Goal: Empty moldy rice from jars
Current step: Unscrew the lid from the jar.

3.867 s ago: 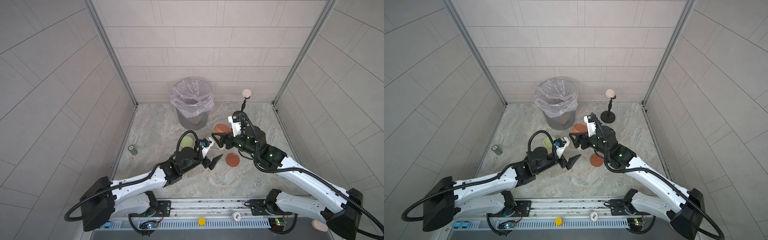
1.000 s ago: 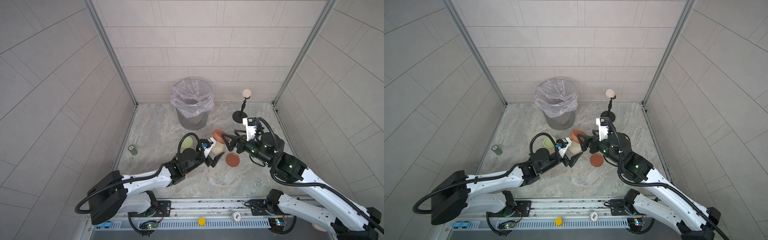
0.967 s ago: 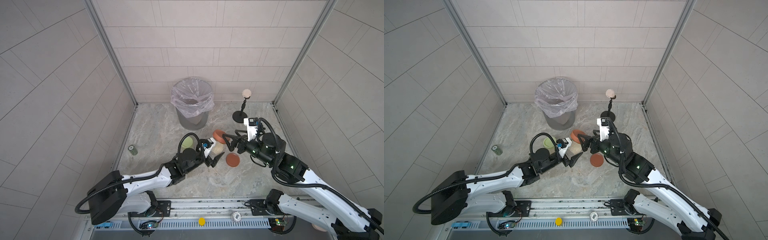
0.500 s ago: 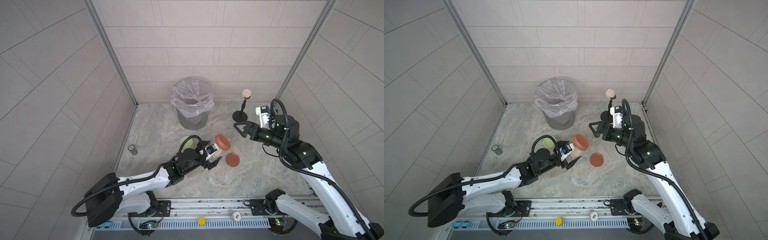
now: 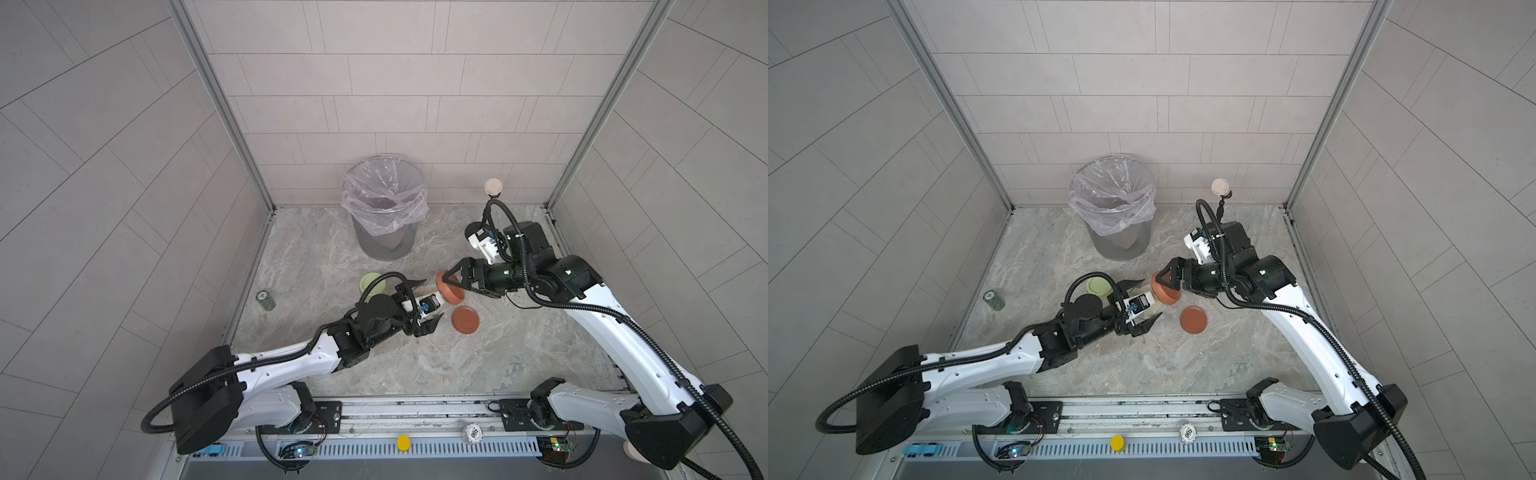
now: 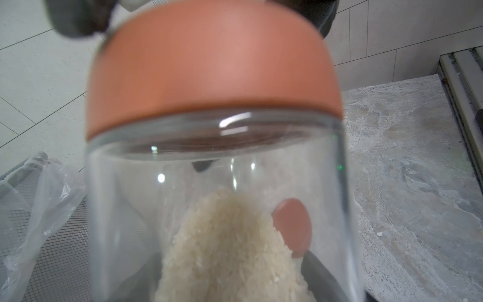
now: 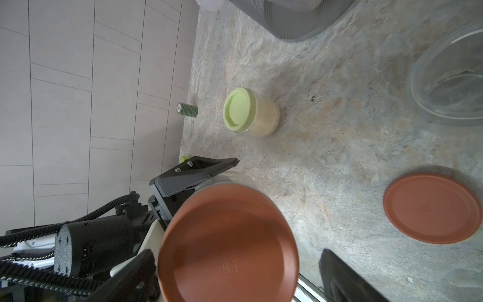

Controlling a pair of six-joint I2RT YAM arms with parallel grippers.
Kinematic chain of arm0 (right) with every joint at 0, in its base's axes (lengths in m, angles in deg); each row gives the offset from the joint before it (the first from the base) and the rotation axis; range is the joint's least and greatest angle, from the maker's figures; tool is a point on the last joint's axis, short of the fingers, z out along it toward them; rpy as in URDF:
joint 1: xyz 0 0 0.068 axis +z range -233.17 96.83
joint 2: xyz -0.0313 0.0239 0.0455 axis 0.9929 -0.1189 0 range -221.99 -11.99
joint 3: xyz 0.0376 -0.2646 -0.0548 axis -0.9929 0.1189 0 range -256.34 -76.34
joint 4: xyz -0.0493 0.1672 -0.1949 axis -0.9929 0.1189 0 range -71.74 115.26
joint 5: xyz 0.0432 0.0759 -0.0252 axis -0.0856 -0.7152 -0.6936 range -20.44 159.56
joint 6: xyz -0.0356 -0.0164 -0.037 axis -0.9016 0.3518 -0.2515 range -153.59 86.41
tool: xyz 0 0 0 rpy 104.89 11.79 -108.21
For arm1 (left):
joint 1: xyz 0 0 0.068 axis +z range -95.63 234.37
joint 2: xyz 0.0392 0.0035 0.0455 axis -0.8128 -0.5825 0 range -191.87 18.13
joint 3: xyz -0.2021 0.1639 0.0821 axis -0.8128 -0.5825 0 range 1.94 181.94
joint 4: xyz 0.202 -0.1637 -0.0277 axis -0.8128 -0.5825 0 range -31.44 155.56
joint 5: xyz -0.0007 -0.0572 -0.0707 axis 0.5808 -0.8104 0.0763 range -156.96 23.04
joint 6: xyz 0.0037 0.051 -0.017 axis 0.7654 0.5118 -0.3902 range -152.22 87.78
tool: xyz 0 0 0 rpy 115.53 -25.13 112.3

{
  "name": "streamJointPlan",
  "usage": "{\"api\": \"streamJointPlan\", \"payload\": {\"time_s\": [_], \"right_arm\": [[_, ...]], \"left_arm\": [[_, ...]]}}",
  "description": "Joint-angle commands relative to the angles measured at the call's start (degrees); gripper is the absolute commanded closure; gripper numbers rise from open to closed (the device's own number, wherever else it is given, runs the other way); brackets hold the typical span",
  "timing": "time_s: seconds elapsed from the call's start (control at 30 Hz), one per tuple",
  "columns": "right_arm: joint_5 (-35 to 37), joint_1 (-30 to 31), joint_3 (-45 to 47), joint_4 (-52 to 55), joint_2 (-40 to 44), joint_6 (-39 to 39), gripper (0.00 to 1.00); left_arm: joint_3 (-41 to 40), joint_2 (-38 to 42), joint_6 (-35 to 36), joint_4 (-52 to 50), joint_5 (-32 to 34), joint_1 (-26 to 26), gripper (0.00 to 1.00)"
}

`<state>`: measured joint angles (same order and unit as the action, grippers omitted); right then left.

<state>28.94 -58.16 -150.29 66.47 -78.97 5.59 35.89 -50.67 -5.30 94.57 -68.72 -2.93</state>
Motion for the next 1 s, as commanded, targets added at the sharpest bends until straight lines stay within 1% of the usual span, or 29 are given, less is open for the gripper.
{"api": "streamJointPlan", "payload": {"time_s": [0.0, 0.17, 0.3, 0.63, 0.77, 0.8, 0.83, 0.87, 0.93, 0.97], "right_arm": [[-1.11, 0.39, -1.16, 1.77, -0.55, -1.77, 0.01], [-1.68, 0.71, -0.48, 0.00, -0.92, -1.87, 0.00], [-0.90, 0.74, -1.63, 1.57, -1.02, -3.74, 0.01], [-1.21, 0.80, -0.35, 2.30, -1.04, -6.02, 0.09], [-1.45, 0.74, -0.14, 2.64, -1.01, -7.96, 0.16], [-2.19, 0.81, -0.36, 2.73, -0.96, -9.58, 0.19], [-3.54, 0.81, -0.36, 2.40, -0.79, -11.89, 0.20], [-4.23, 0.87, -0.11, 1.96, -0.55, -13.61, 0.22], [-4.17, 1.00, 0.27, 1.47, -0.13, -19.76, 0.35], [-4.51, 1.08, 0.74, 0.67, 0.08, -22.07, 0.37]], "left_arm": [[1.78, 0.99, 2.01, 7.29, 0.70, -0.18, 1.00], [2.37, 0.31, 2.00, 6.91, 0.37, -0.18, 1.00], [3.03, -0.77, 2.09, 6.63, 0.14, -0.18, 1.00], [3.79, -0.99, 2.02, 6.50, -0.36, -0.16, 1.00], [3.62, -1.65, 1.53, 8.01, 0.14, -0.18, 1.00], [3.25, -1.83, 1.08, 9.05, -0.17, 0.02, 1.00], [3.02, -1.87, 0.47, 9.70, -0.86, 0.36, 1.00], [3.04, -1.92, -0.42, 9.98, -1.97, 0.81, 1.00], [3.54, -1.98, -3.58, 10.00, -7.21, 2.56, 1.00], [3.70, -2.07, -5.63, 10.39, -10.01, 3.66, 1.00]]}}
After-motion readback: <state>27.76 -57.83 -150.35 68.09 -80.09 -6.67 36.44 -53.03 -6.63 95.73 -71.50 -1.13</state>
